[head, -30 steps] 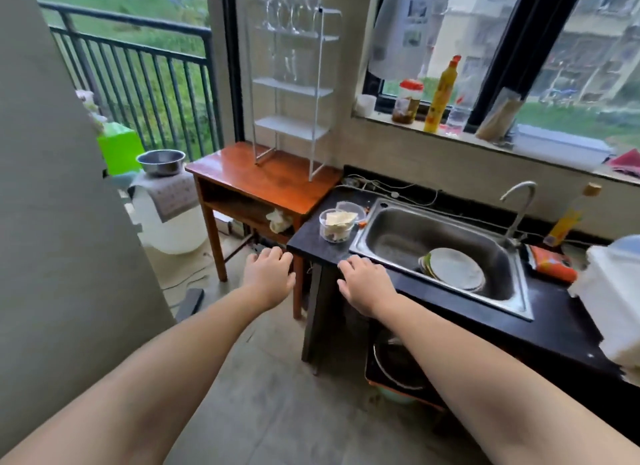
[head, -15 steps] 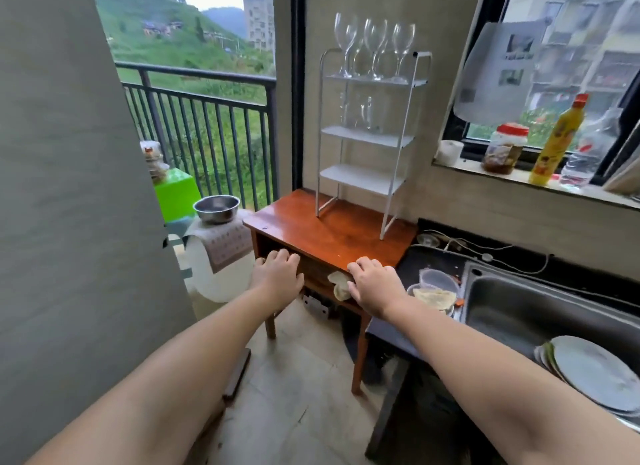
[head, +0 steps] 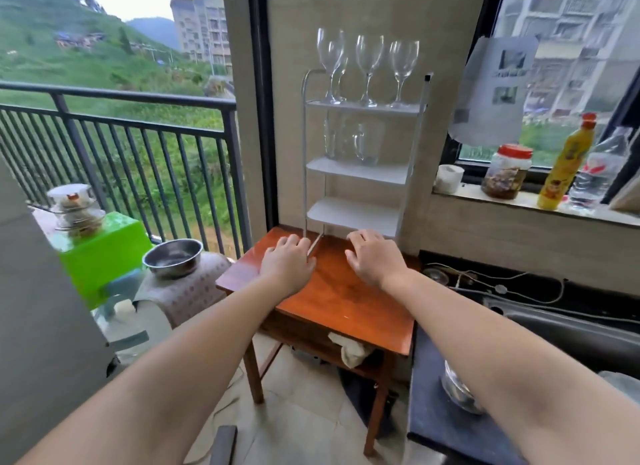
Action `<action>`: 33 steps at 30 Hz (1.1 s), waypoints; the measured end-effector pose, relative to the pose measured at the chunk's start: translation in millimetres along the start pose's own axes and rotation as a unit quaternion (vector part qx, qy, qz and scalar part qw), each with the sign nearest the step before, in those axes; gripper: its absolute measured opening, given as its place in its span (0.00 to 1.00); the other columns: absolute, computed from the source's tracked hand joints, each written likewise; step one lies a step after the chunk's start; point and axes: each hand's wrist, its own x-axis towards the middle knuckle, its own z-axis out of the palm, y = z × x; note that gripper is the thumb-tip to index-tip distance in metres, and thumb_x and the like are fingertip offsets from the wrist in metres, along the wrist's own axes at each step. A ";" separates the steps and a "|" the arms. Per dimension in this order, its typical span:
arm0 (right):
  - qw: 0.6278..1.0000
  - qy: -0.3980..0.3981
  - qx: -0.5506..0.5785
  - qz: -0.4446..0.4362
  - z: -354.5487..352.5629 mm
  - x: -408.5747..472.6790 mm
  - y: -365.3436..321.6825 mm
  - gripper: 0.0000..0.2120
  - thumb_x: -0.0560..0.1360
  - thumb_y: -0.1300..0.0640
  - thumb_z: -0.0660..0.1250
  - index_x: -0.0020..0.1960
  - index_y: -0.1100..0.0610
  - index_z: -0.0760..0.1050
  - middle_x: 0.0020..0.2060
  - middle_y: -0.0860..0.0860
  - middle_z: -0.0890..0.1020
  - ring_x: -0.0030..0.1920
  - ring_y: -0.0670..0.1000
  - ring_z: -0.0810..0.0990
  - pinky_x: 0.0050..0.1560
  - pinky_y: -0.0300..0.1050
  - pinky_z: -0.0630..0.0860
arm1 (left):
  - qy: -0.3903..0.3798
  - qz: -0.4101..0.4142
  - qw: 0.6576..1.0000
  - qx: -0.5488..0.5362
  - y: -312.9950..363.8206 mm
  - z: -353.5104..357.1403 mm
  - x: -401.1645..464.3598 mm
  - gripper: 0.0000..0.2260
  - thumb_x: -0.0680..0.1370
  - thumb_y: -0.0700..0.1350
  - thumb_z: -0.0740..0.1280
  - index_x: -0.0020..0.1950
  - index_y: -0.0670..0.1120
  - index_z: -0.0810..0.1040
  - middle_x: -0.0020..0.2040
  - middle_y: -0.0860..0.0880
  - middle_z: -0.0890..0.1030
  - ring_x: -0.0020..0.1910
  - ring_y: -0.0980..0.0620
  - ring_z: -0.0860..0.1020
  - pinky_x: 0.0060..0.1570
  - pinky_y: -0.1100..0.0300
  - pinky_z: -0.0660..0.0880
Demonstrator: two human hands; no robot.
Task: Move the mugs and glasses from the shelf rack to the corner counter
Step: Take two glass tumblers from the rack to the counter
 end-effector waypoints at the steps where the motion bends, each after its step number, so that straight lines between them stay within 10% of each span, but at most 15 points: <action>1: 1.000 0.000 0.001 0.004 1.1 19.9 4.9 0.20 0.80 0.49 0.54 0.69 0.56 0.67 0.64 0.56 0.73 0.62 0.58 0.73 0.56 0.54 0.73 | 0.004 0.005 1.000 -0.005 -1.0 1.7 19.5 0.18 0.79 0.52 0.55 0.66 0.46 0.70 0.65 0.45 0.72 0.67 0.44 0.68 0.61 0.47 0.68; 15: 0.988 0.065 0.119 0.071 5.2 249.5 82.3 0.21 0.80 0.50 0.54 0.70 0.58 0.63 0.67 0.59 0.70 0.65 0.61 0.70 0.58 0.56 0.72 | 0.056 -0.008 0.989 -0.138 -5.3 3.7 279.7 0.19 0.80 0.50 0.58 0.68 0.44 0.68 0.68 0.44 0.71 0.68 0.44 0.67 0.61 0.47 0.70; 26: 0.881 0.130 0.366 0.269 9.3 330.6 88.0 0.18 0.80 0.54 0.59 0.65 0.64 0.69 0.64 0.64 0.74 0.65 0.61 0.72 0.64 0.49 0.68 | 0.018 -0.131 0.915 -0.381 0.6 11.1 377.1 0.24 0.78 0.47 0.61 0.72 0.40 0.64 0.69 0.39 0.70 0.67 0.41 0.70 0.65 0.52 0.67; 29: 0.857 0.133 0.407 0.289 7.5 342.1 87.4 0.10 0.78 0.55 0.59 0.40 0.56 0.71 0.46 0.62 0.76 0.48 0.55 0.74 0.50 0.46 0.68 | -0.011 -0.129 0.872 -0.473 1.7 13.4 392.2 0.12 0.76 0.44 0.60 0.54 0.39 0.77 0.50 0.39 0.79 0.53 0.41 0.76 0.54 0.52 0.72; 33: 0.822 0.130 0.474 0.288 4.3 345.1 86.1 0.16 0.77 0.55 0.61 0.49 0.68 0.77 0.42 0.60 0.77 0.45 0.57 0.74 0.53 0.55 0.75 | -0.049 -0.117 0.813 -0.568 5.4 14.9 397.4 0.09 0.77 0.41 0.60 0.36 0.46 0.72 0.34 0.48 0.71 0.34 0.51 0.68 0.40 0.58 0.67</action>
